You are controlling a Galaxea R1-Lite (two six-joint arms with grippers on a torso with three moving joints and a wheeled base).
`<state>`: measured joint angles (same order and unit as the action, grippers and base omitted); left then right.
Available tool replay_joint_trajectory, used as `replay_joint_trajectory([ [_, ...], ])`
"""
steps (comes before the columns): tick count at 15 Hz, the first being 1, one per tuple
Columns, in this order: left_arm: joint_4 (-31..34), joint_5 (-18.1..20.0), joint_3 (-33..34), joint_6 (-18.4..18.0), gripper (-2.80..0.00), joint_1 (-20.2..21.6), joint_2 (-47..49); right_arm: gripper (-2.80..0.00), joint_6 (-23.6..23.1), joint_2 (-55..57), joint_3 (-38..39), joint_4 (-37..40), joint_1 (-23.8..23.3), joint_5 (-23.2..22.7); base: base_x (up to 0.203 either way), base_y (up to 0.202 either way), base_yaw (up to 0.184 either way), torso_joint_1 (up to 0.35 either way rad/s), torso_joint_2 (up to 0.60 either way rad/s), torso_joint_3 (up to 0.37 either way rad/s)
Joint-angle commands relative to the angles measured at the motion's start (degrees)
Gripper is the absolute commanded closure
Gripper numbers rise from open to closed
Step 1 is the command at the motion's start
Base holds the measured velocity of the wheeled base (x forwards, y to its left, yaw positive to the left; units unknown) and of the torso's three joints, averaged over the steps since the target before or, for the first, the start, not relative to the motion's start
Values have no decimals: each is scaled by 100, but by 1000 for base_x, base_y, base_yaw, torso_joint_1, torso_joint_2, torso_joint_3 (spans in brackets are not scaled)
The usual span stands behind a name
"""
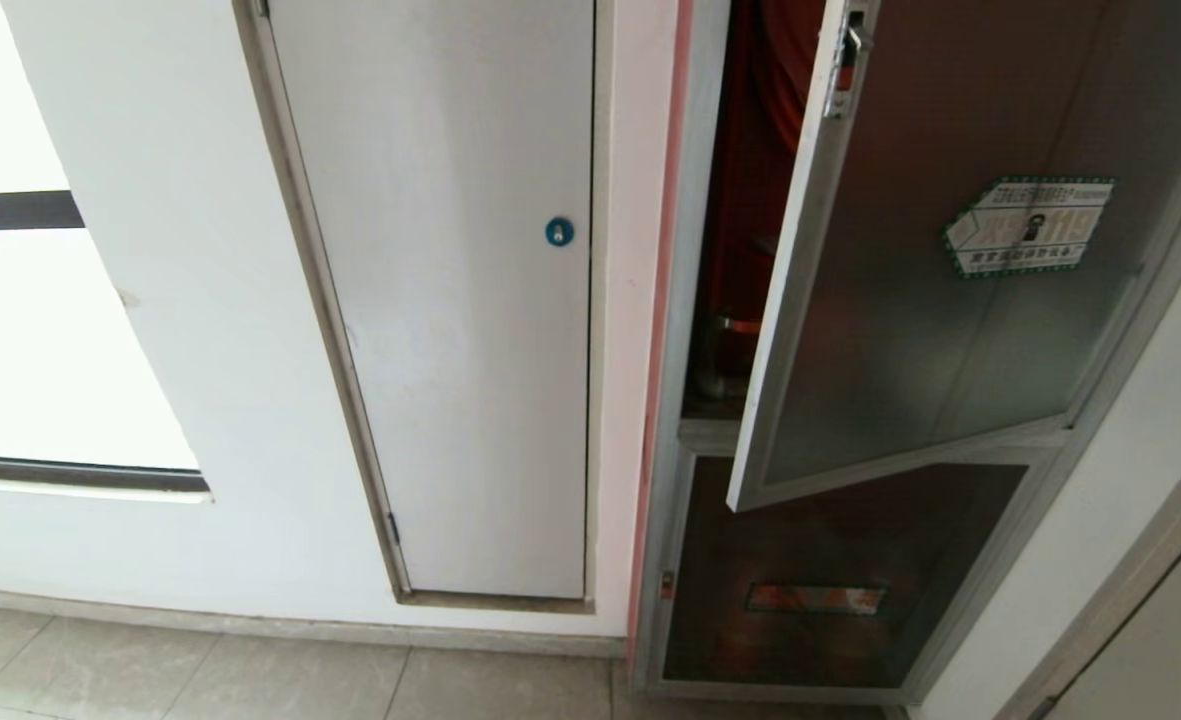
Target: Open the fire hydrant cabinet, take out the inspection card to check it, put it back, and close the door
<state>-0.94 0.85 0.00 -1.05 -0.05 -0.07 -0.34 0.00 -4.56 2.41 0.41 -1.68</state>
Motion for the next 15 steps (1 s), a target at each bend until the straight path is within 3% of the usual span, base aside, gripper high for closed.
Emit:
replay_joint_trajectory([
  [1,-3,-6,35,-1,0,5,-1,0,-4,142,-505,138,2,-32,0,0,0,0,0,0],
  [5,-3,-4,35,-1,0,5,-1,0,-10,1291,-1516,470,21,-527,0,0,0,0,0,0],
  [11,-3,-6,35,-1,0,5,-1,0,13,4425,-3288,418,55,-2407,0,0,0,0,0,0],
  [15,-3,3,35,-1,0,2,-1,0,166,6491,-4606,41,680,-2867,0,0,0,0,0,0],
])
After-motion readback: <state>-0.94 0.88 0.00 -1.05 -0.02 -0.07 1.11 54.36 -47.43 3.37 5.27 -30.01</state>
